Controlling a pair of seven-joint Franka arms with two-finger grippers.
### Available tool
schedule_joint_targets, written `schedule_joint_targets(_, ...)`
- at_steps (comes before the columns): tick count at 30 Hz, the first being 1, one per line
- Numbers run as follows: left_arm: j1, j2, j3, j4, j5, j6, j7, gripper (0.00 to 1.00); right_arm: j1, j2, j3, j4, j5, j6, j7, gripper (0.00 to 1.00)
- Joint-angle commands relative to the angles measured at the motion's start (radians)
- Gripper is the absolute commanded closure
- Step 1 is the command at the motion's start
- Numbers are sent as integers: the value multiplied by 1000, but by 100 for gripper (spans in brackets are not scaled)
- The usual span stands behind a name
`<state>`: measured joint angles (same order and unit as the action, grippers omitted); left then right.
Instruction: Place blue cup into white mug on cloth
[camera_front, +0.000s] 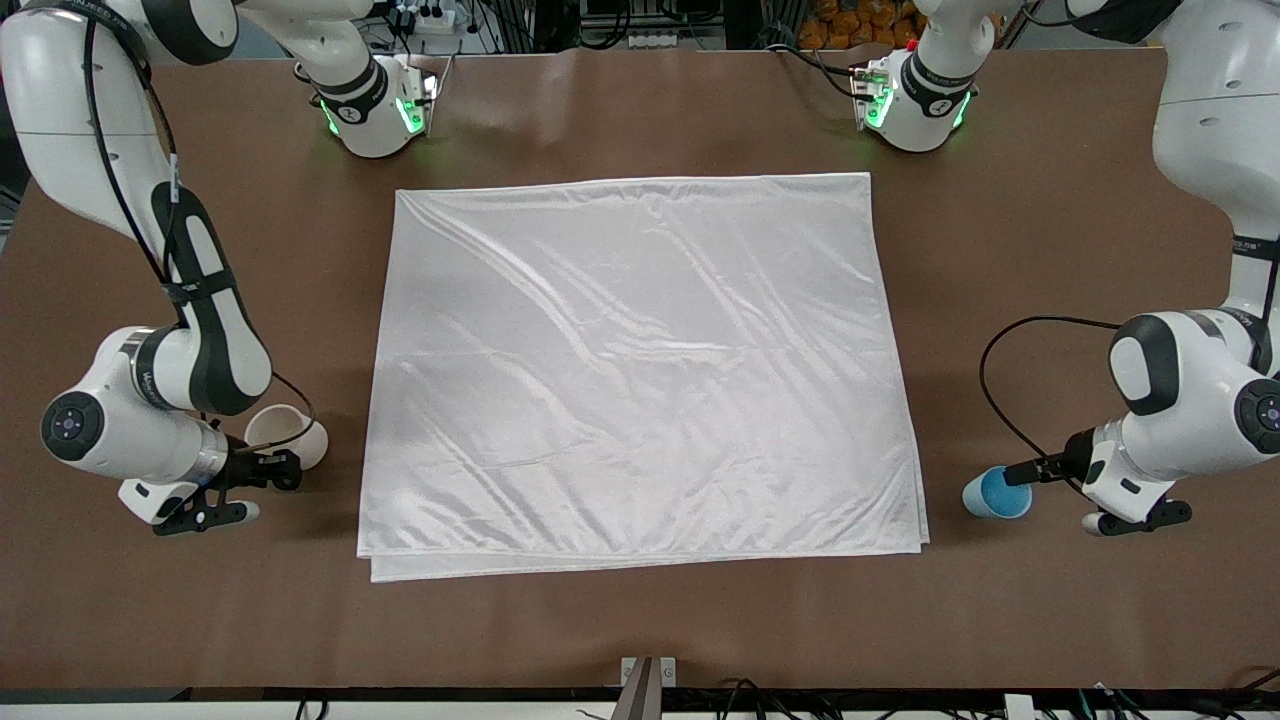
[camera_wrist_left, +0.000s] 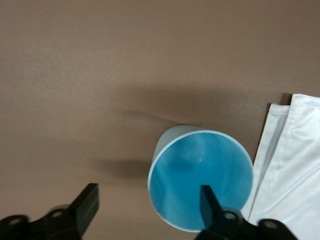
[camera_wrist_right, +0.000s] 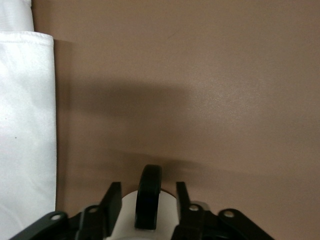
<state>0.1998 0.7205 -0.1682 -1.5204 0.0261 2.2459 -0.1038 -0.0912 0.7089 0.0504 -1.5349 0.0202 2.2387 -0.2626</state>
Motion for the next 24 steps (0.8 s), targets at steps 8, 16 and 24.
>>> schedule_joint_targets(8, -2, 33, -4, 16, 26, 44, 7, 45, 105, -35, 11, 180, 4, -297, 253, 100)
schedule_joint_targets(16, 0, 42, -4, 16, 26, 57, 9, 79, 206, -35, 19, 211, 4, -300, 479, 100)
schedule_joint_targets(24, 3, 37, -4, 16, 28, 55, 10, 100, 310, -28, 16, 216, 3, -283, 684, 100)
